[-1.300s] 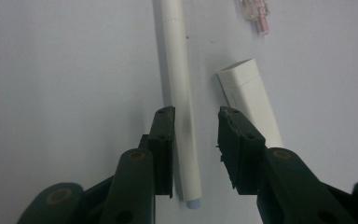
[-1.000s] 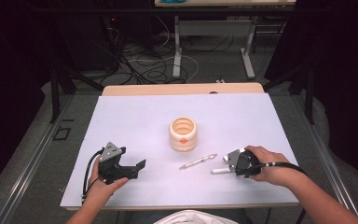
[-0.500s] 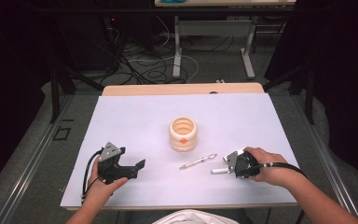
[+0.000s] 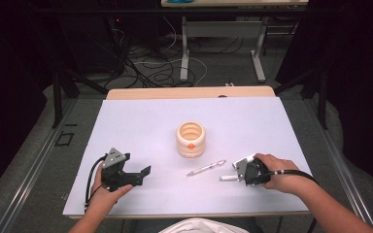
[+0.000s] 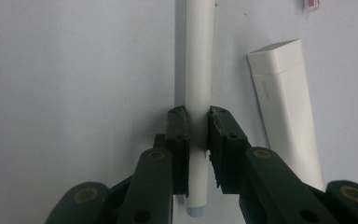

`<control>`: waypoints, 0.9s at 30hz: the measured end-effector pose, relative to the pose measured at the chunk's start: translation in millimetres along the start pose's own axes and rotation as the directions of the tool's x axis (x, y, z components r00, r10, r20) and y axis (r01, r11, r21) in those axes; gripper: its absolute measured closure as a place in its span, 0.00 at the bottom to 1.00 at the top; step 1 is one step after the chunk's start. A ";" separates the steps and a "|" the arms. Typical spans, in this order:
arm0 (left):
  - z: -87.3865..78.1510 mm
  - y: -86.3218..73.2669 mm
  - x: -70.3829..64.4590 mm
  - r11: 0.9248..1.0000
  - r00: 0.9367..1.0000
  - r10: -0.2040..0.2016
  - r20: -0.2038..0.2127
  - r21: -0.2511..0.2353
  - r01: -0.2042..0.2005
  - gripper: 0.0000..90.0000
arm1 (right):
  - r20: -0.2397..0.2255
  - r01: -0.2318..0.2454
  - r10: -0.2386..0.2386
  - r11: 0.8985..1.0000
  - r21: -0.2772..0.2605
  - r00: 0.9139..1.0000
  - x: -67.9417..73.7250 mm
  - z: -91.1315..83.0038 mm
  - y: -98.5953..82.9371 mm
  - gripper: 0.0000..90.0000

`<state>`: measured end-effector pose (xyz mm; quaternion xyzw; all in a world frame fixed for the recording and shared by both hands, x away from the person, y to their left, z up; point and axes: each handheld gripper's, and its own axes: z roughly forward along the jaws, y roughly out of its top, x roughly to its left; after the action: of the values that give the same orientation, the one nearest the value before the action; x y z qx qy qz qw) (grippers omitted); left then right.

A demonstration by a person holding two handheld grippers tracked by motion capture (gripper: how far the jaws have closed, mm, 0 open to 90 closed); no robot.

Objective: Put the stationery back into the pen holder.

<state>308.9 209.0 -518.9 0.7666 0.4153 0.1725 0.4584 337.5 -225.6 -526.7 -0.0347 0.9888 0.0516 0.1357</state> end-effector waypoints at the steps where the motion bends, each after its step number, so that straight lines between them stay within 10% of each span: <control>1: -0.1 -0.1 -0.3 1.000 1.000 -0.003 0.001 0.004 0.003 0.05 | -0.002 0.000 0.000 1.000 0.003 1.000 0.0 -0.3 0.0 0.88; 18: 0.8 0.8 -0.3 1.000 1.000 -0.006 -0.001 -0.001 0.006 0.05 | 0.019 -0.087 0.090 0.988 -0.125 0.996 0.7 -10.6 3.1 0.88; 27: -6.0 11.7 -4.9 0.999 1.000 0.001 -0.020 -0.049 -0.002 0.06 | 0.017 -0.177 0.187 0.953 -0.244 0.982 -4.6 -21.9 10.6 0.88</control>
<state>307.7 205.7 -505.3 0.7539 0.4148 0.1906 0.4726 335.2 -217.3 -503.5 0.0413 0.9712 0.1846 0.1448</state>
